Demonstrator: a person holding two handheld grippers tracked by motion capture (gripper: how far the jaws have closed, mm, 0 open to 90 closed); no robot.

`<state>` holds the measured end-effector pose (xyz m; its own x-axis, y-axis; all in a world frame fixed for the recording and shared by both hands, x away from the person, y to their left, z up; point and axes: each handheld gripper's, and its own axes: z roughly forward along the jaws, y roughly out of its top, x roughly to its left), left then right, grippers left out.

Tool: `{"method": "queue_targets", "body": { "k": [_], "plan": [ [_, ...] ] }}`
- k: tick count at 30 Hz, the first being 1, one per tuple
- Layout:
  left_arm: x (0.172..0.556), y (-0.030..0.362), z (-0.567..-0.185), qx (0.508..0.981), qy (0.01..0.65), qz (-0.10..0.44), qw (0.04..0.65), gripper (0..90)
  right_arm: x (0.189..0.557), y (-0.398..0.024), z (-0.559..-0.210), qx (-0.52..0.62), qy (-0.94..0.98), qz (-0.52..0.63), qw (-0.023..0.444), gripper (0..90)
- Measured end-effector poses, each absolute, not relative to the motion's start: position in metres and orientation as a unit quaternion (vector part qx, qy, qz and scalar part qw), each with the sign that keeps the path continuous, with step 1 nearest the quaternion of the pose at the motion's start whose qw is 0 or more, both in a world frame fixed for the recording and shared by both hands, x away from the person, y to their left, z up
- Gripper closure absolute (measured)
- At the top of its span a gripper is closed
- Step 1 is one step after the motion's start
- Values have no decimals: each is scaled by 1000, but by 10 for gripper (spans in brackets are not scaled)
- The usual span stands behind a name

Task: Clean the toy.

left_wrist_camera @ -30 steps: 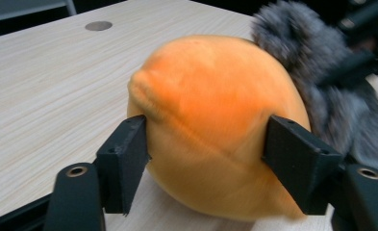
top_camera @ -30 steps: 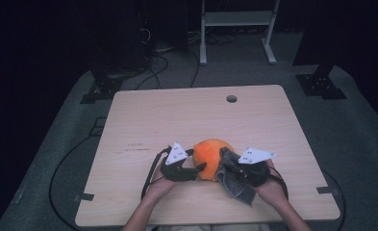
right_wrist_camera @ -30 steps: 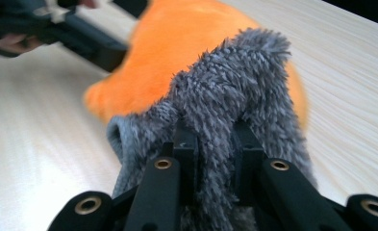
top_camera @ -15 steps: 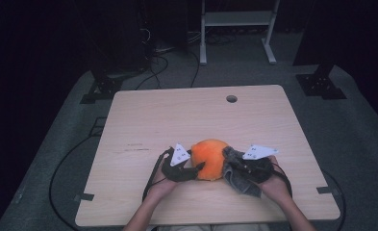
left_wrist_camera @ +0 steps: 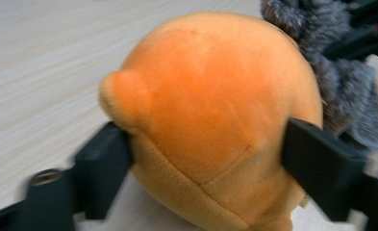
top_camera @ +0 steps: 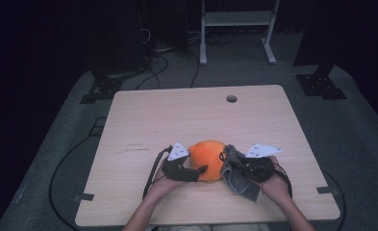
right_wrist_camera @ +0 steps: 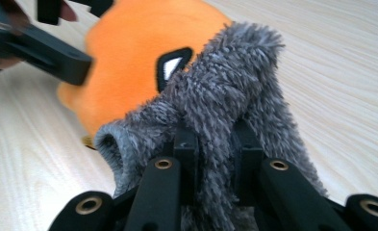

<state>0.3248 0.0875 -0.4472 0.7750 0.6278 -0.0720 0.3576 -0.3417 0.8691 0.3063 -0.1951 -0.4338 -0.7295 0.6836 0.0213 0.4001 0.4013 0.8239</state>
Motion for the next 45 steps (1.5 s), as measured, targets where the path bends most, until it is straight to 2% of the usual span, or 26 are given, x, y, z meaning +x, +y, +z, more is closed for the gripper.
{"method": "queue_targets", "body": {
  "k": [3, 5, 7, 9, 11, 15, 21, 32, 36, 39, 45],
  "plan": [
    [322, 89, -444, 804, 295, 150, 495, 360, 302, -193, -432, 325, 824, 431, 176, 761],
    [319, 92, -439, 797, 278, 147, 516, 382, 301, -195, -429, 325, 821, 433, 181, 761],
    [314, 89, -434, 809, 238, 149, 516, 404, 296, -200, -416, 315, 811, 458, 184, 762],
    [308, 82, -433, 820, 207, 162, 508, 402, 287, -196, -400, 290, 808, 478, 188, 762],
    [302, 76, -431, 825, 182, 166, 508, 392, 285, -191, -401, 280, 817, 468, 188, 762],
    [300, 76, -433, 824, 171, 161, 516, 390, 291, -190, -415, 283, 829, 450, 173, 761],
    [294, 69, -433, 831, 148, 186, 503, 404, 287, -187, -404, 263, 833, 452, 184, 762],
    [294, 69, -436, 824, 146, 193, 512, 407, 300, -199, -399, 277, 826, 461, 169, 765],
    [290, 67, -436, 824, 123, 194, 519, 406, 297, -195, -391, 262, 827, 468, 169, 765],
    [282, 65, -435, 831, 70, 196, 515, 405, 289, -179, -383, 229, 833, 478, 158, 763],
    [284, 70, -436, 841, 67, 191, 502, 411, 295, -180, -390, 239, 834, 470, 162, 762]
  ]
}}
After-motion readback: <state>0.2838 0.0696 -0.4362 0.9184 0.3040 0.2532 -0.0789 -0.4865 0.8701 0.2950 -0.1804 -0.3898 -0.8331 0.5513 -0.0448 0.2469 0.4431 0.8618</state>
